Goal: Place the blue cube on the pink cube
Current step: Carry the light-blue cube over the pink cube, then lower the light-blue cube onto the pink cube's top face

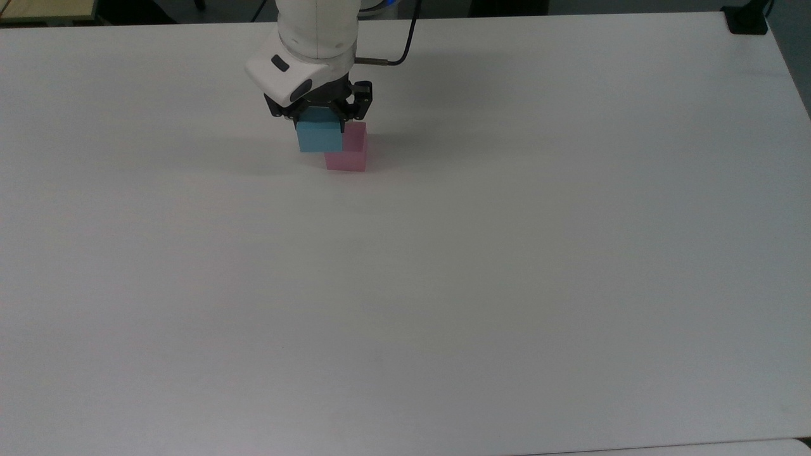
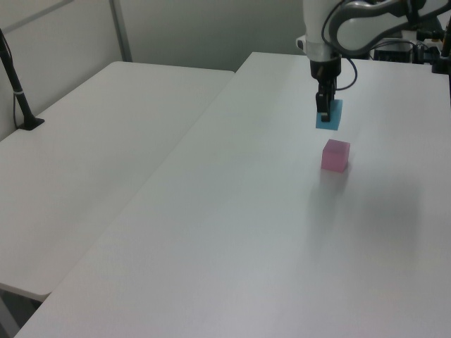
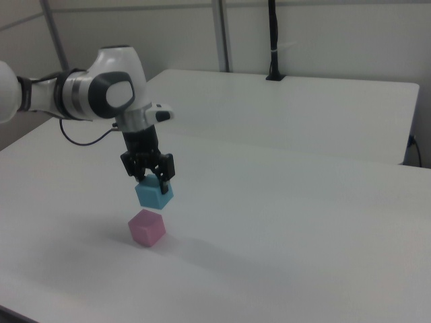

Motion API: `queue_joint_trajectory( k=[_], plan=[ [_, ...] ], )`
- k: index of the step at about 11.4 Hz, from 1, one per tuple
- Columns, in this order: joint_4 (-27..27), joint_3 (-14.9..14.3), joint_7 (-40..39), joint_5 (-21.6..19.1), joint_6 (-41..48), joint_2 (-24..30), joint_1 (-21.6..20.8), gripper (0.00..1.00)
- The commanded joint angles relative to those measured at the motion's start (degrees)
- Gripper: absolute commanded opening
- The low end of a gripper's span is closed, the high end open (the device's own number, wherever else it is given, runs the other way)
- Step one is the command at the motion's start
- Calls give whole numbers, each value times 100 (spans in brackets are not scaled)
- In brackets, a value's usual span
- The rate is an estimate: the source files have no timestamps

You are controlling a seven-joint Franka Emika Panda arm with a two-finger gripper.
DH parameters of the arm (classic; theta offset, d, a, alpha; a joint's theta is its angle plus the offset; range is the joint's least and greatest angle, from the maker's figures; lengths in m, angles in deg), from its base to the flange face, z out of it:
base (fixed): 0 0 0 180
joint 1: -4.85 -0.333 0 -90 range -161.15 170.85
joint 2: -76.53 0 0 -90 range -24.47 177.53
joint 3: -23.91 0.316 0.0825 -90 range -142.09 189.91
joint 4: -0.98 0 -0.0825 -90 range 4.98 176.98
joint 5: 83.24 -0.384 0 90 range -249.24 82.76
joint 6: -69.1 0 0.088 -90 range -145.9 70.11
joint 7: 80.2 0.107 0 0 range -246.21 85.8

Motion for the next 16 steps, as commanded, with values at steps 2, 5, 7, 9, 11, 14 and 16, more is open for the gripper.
queue_joint_trajectory(
  k=[2,5,7,9,11,14,16],
  plan=[
    [945,256,-80,-34,-679,567,207,35],
    [1122,741,95,2,-724,638,465,35],
    [1183,855,245,2,-759,638,473,35],
    [1201,856,280,10,-830,621,482,35],
    [1210,856,298,10,-839,603,491,41],
    [1210,856,394,10,-830,577,526,78],
    [1201,856,570,72,-839,577,526,100]
  ],
)
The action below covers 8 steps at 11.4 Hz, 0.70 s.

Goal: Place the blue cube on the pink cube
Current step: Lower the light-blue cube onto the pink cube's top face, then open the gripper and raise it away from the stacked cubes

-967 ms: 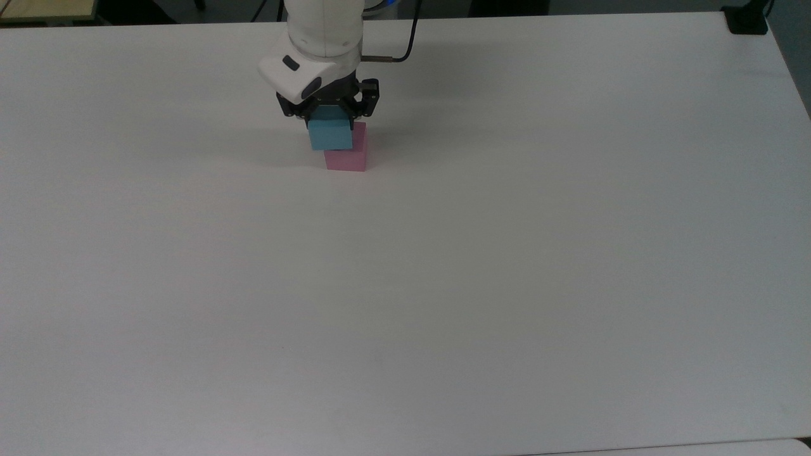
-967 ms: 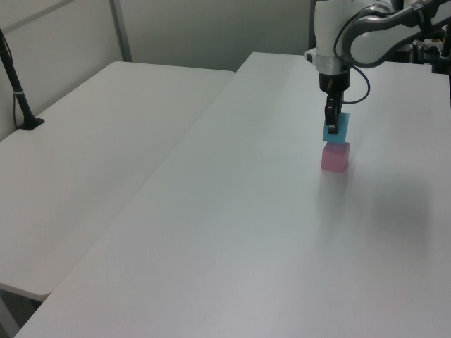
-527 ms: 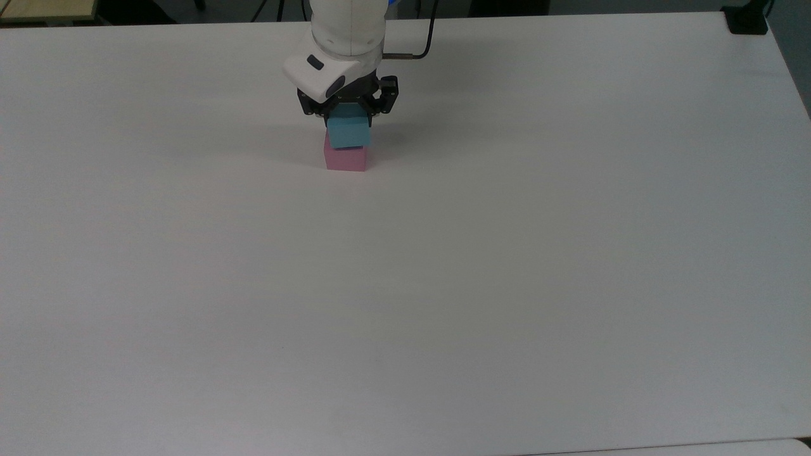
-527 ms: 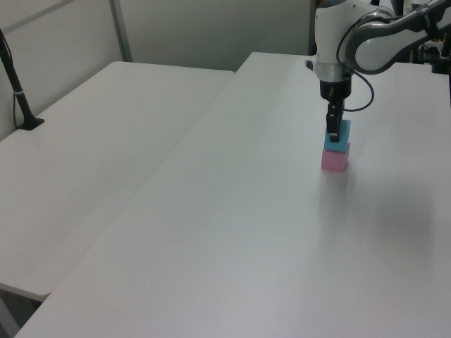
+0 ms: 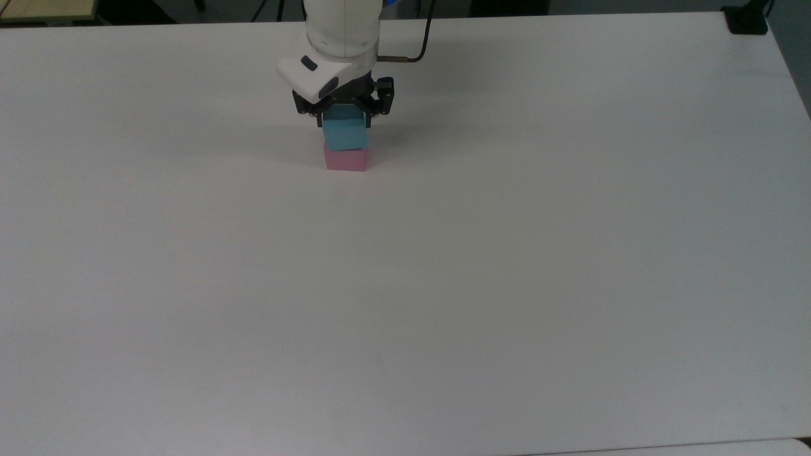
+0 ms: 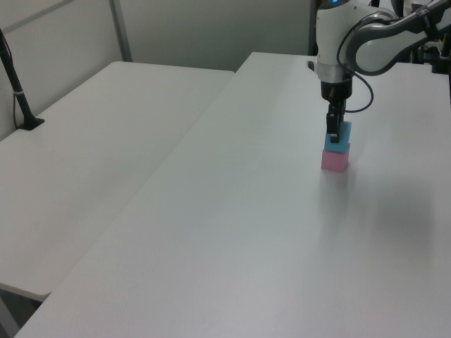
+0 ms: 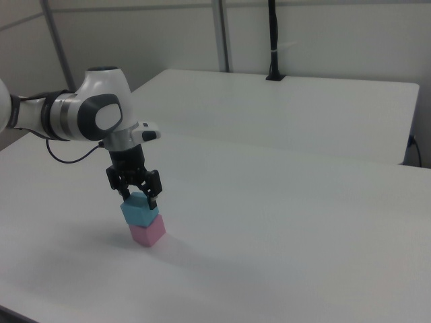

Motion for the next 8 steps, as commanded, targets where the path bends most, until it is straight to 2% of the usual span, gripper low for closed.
queue_joint_trajectory(
  k=[1,3,4,5,7,8],
  plan=[
    [192,75,251,71,-172,158,49,100],
    [140,75,382,71,-155,193,49,100],
    [-113,75,505,53,-85,202,92,100],
    [-411,75,723,10,90,219,171,100],
    [-1358,83,901,-60,895,228,233,100],
    [-1772,197,901,-70,1344,220,277,100]
  ],
)
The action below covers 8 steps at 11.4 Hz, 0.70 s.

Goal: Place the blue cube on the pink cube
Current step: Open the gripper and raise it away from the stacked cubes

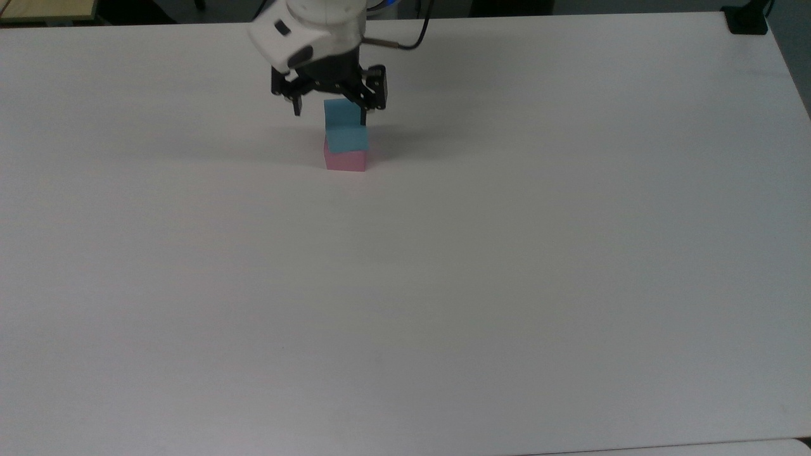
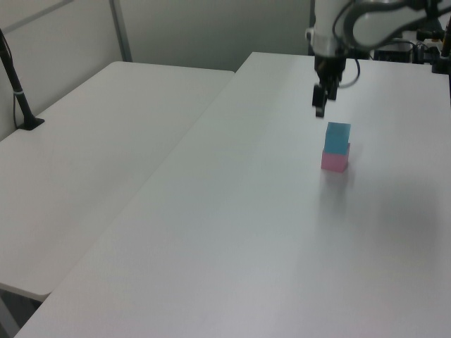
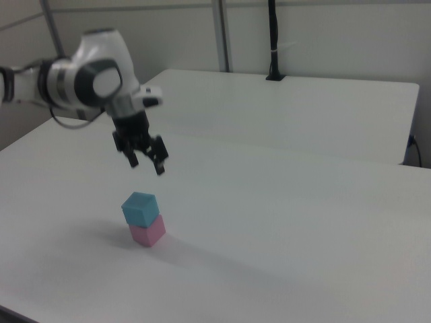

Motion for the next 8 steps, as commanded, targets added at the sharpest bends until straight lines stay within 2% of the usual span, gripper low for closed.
queue_joint_trajectory(
  k=[1,2,3,6,8],
  plan=[
    [-1248,748,212,-84,1280,76,629,100],
    [-1495,1572,282,-84,1474,76,1408,100],
    [-1584,2024,274,-93,1668,93,1834,100],
    [-1629,1994,204,-163,1714,137,1838,100],
    [-1770,1730,98,-381,1731,137,1829,100]
  ],
)
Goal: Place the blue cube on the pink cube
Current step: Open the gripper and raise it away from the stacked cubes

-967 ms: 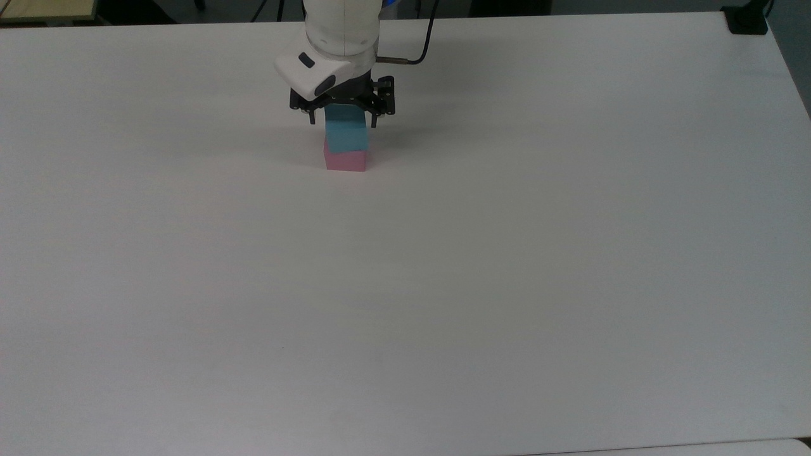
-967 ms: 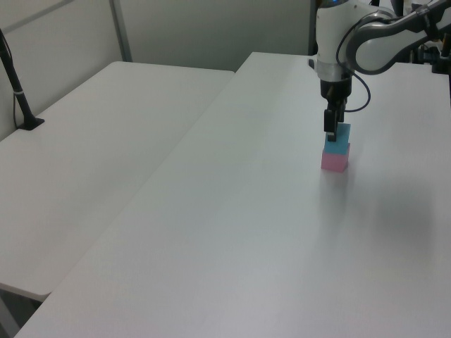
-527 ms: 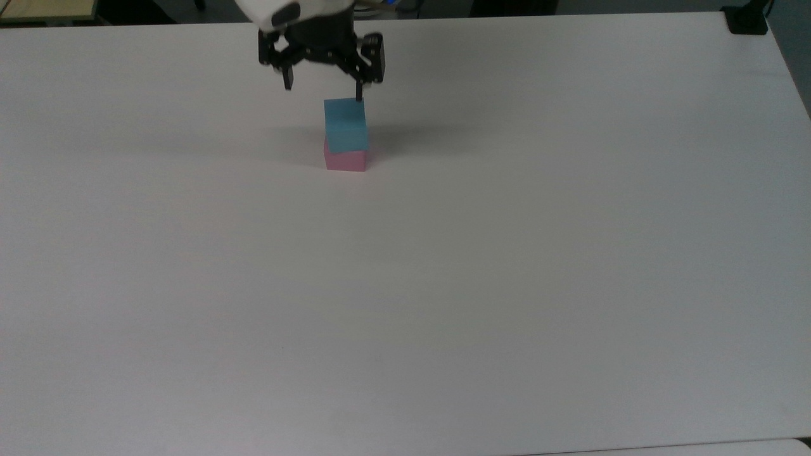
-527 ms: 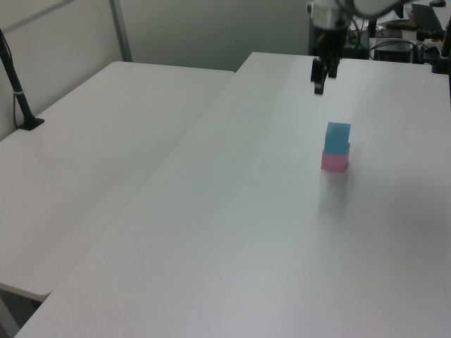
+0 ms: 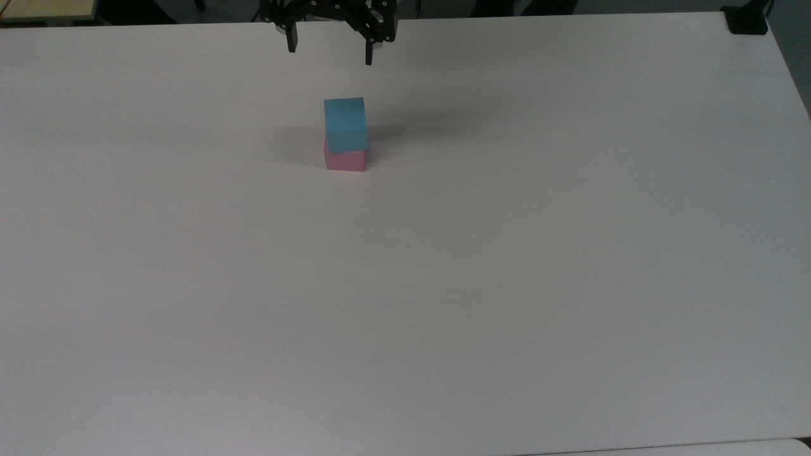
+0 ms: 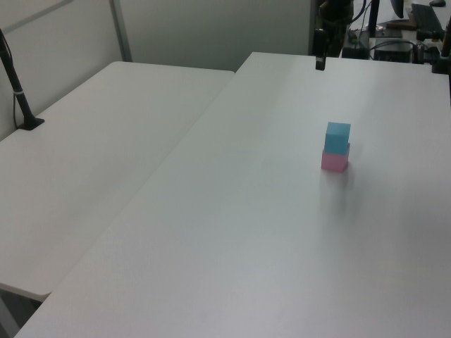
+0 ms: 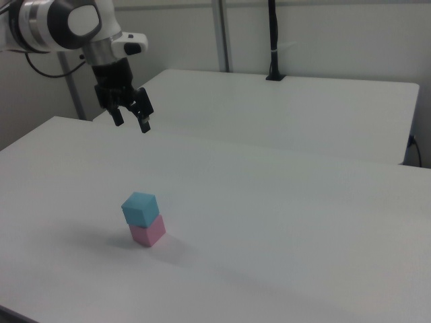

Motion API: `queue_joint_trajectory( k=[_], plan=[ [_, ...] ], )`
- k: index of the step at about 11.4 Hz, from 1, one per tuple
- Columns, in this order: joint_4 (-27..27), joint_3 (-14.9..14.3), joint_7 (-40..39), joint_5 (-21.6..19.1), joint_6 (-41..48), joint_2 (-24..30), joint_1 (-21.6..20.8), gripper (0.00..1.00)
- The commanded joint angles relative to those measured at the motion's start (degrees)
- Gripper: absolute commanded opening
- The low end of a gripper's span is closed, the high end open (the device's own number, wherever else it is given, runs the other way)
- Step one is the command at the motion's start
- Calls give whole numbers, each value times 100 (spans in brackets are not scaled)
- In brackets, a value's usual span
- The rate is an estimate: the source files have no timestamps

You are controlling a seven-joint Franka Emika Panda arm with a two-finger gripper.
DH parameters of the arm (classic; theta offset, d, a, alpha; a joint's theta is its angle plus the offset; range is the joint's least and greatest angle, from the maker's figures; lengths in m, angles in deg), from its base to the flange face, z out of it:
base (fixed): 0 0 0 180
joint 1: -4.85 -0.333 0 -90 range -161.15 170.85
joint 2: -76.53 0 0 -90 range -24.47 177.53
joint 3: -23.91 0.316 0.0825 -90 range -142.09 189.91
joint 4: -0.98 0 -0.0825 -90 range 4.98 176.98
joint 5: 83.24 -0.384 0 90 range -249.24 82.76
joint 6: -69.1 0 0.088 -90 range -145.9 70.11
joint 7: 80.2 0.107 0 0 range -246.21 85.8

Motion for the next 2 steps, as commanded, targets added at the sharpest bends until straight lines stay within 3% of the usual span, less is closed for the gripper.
queue_joint_trajectory(
  k=[1,2],
  plan=[
    [-219,-214,-90,-364,229,7,31,100],
    [-236,-214,-98,-365,386,7,31,100]
  ],
)
